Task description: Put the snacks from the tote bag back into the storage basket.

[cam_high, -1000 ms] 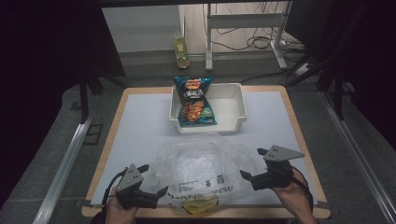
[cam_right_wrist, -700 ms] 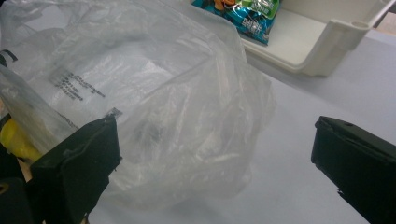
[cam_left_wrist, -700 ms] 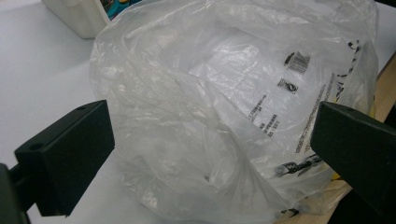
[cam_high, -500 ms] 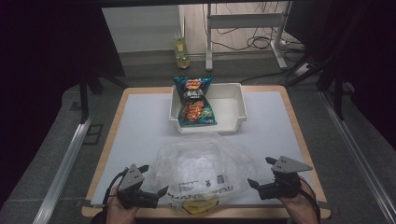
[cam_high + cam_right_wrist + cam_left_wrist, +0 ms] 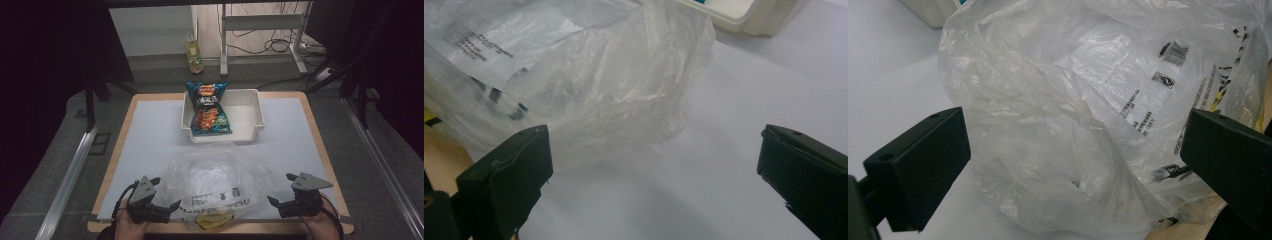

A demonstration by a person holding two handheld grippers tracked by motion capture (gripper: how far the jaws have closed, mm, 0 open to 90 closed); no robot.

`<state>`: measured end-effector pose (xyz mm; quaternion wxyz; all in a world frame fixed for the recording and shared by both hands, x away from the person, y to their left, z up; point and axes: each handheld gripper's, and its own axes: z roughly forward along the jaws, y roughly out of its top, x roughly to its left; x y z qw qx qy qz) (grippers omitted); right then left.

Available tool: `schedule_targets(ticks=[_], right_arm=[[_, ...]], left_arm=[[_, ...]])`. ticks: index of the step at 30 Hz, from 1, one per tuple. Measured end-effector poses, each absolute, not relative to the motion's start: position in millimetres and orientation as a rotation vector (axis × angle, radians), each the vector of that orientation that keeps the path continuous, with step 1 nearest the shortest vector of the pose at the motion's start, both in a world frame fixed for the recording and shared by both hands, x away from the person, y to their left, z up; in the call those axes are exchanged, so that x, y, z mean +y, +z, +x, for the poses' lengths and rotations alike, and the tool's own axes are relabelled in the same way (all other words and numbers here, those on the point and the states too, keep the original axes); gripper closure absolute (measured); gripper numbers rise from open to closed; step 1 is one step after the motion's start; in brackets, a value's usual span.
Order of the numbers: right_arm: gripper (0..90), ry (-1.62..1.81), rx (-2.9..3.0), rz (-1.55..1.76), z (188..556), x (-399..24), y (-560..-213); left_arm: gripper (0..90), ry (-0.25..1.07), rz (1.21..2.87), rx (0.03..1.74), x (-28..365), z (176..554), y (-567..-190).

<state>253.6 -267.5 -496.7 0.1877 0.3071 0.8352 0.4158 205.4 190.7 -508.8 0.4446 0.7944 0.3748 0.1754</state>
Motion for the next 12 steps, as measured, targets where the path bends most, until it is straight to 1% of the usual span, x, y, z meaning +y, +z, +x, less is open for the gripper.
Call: schedule_targets(ticks=[12], right_arm=[[1.2, 1.11, 2.387, 0.879, 259, -270, -508]], left_arm=[[0.0, 0.436, 1.98, 0.935, 191, 207, -509]])
